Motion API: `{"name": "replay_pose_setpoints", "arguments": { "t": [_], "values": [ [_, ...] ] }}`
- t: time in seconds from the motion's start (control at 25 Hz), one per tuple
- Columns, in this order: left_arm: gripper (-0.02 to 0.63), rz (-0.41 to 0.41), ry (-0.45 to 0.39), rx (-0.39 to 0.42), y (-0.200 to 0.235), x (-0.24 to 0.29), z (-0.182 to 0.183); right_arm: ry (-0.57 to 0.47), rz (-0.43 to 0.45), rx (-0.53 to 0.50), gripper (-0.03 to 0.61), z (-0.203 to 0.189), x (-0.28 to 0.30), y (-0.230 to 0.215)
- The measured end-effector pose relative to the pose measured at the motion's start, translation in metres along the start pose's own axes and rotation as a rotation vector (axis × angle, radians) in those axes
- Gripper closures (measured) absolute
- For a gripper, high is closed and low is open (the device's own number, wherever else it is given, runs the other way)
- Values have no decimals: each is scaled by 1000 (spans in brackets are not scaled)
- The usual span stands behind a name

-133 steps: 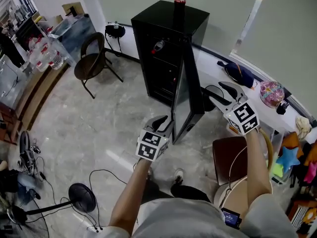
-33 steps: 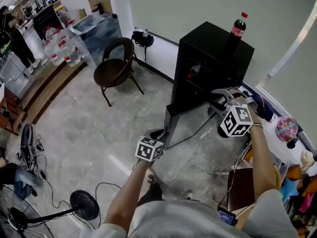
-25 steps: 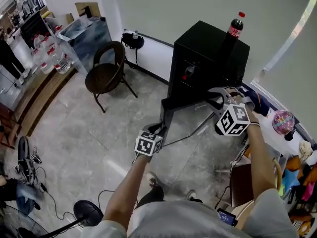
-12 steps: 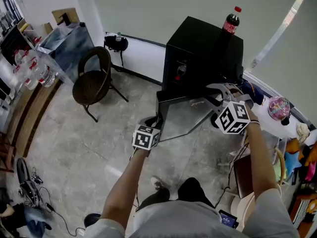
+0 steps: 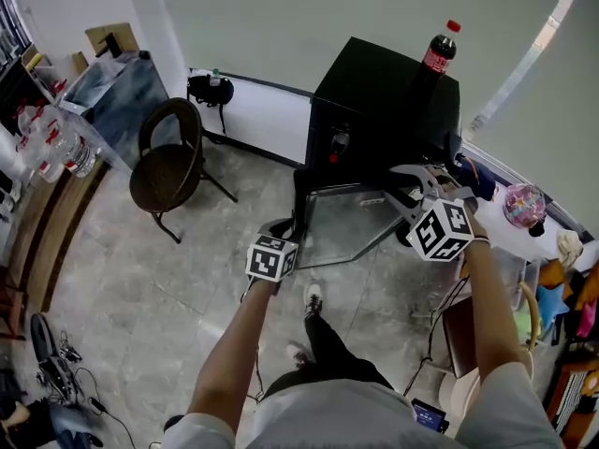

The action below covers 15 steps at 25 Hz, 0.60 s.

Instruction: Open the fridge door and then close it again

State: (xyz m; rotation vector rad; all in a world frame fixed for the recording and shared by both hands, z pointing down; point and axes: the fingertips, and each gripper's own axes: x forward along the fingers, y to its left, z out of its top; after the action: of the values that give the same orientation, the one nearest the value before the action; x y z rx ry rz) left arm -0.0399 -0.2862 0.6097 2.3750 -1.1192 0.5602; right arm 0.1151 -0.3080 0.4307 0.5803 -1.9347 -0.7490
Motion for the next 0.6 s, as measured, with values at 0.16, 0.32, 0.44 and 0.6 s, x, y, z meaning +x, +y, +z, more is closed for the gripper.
{"name": "replay_pose_setpoints", "arguments": {
  "t": [0.16, 0.32, 0.44, 0.6],
  "values": [
    [517, -8, 20, 14, 13, 7, 7, -22, -18, 41, 442, 2, 7, -6],
    [517, -9, 22, 24, 25, 19, 21, -43, -39, 86, 440, -1, 12, -16],
    [517, -3, 22, 22, 36, 28, 30, -57, -45, 117, 442, -3, 18, -24],
    [517, -19, 23, 27, 46, 42, 41, -63, -49, 148, 443, -7, 24, -32]
  ]
}}
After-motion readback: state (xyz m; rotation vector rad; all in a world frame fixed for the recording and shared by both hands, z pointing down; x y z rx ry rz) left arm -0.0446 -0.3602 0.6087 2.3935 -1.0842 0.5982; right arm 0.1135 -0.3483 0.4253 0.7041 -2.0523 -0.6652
